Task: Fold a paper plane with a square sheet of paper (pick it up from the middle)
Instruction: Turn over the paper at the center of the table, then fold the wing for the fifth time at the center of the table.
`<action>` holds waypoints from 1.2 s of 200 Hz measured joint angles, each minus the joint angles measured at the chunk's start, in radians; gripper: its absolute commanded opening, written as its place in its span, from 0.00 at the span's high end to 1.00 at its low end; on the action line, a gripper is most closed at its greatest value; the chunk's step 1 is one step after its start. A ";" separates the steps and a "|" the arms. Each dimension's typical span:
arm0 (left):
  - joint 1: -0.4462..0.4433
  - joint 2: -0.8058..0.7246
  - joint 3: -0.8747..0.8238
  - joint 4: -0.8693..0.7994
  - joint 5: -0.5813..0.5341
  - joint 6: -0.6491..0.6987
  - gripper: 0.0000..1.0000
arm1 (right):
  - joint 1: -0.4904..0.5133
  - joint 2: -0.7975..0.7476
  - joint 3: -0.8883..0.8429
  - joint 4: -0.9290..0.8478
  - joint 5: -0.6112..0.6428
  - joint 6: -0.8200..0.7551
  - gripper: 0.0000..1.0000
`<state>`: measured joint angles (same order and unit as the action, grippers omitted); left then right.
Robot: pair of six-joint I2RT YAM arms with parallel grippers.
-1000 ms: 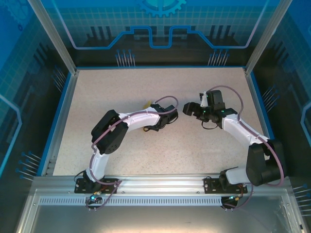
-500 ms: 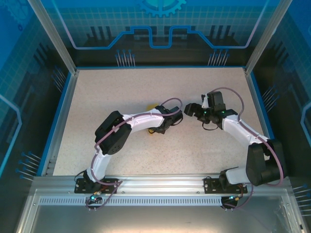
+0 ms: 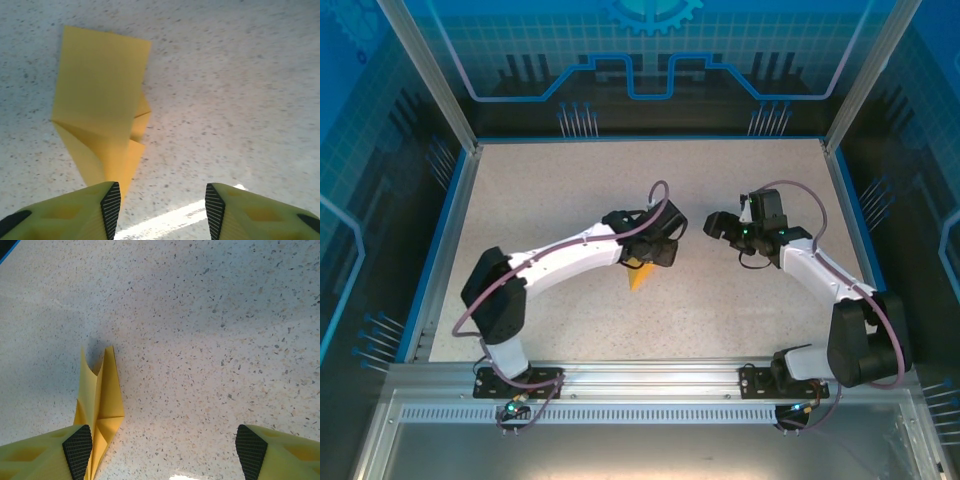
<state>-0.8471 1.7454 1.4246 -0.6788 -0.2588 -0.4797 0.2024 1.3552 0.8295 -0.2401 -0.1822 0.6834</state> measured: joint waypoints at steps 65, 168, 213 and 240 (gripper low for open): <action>0.253 -0.175 -0.320 0.183 0.152 -0.108 0.33 | 0.264 0.151 0.143 -0.066 0.079 -0.072 0.29; 0.562 -0.341 -0.558 0.245 0.198 -0.229 0.28 | 0.663 0.621 0.578 -0.204 0.153 -0.087 0.53; 0.563 -0.340 -0.562 0.264 0.218 -0.229 0.27 | 0.662 0.656 0.586 -0.293 0.156 -0.097 0.53; 0.563 -0.334 -0.562 0.277 0.234 -0.229 0.27 | 0.659 0.648 0.558 -0.317 0.149 -0.126 0.53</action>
<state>-0.2840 1.4113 0.8627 -0.4019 -0.0250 -0.7090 0.8612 2.0029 1.3872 -0.5571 -0.0330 0.5579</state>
